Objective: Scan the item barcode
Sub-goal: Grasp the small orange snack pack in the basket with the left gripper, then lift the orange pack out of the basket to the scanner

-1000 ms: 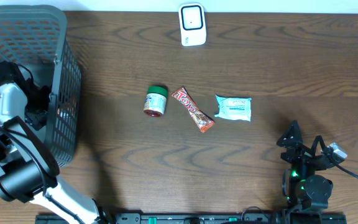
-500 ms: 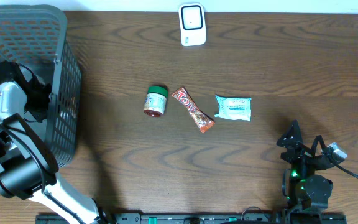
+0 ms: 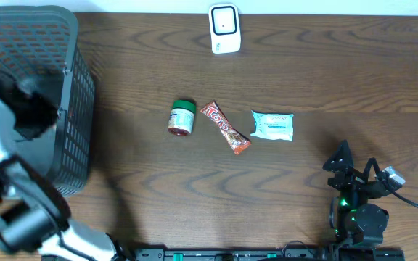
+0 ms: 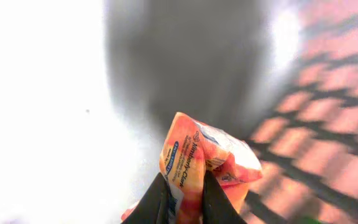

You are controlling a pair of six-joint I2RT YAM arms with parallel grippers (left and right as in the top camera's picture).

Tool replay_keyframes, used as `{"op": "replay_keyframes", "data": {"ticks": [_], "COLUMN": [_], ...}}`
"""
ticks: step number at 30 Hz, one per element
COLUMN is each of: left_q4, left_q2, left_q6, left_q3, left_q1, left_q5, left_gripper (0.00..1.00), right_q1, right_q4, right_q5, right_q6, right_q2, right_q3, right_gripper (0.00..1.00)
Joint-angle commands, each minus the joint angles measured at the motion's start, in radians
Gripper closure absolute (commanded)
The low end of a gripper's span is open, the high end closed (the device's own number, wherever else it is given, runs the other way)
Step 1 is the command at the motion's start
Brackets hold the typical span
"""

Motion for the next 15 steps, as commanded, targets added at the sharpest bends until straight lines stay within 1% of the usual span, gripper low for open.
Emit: {"op": "replay_keyframes", "data": {"ticks": [1,6,9,12,15], "left_q4": [0.014,0.018,0.016,-0.011,-0.03], "left_q2": [-0.216,-0.427,-0.526,-0.582,-0.587], "left_q6": [-0.062,-0.182,-0.199,-0.2,-0.2], "left_q3": [0.056,0.056,0.056,0.056,0.051], "left_q1": [0.013,0.001,-0.049,-0.166,-0.341], "left_q5": [-0.005,0.001,0.069,0.101,0.101], "left_gripper": [0.93,0.92,0.93,0.92,0.92], "right_q1": [0.009,0.009,0.009,0.009,0.009], "right_q4": [-0.004,-0.004,-0.004,-0.004,-0.004], "right_q5": [0.002,0.003,0.002,0.002,0.002], "right_q6": [0.005,0.005,0.005,0.005,0.005], "right_q2": [0.0,0.0,0.0,0.0,0.0], "right_q3": [-0.001,-0.001,-0.001,-0.001,-0.001], "right_gripper": [0.01,0.01,0.01,0.01,0.01]}}
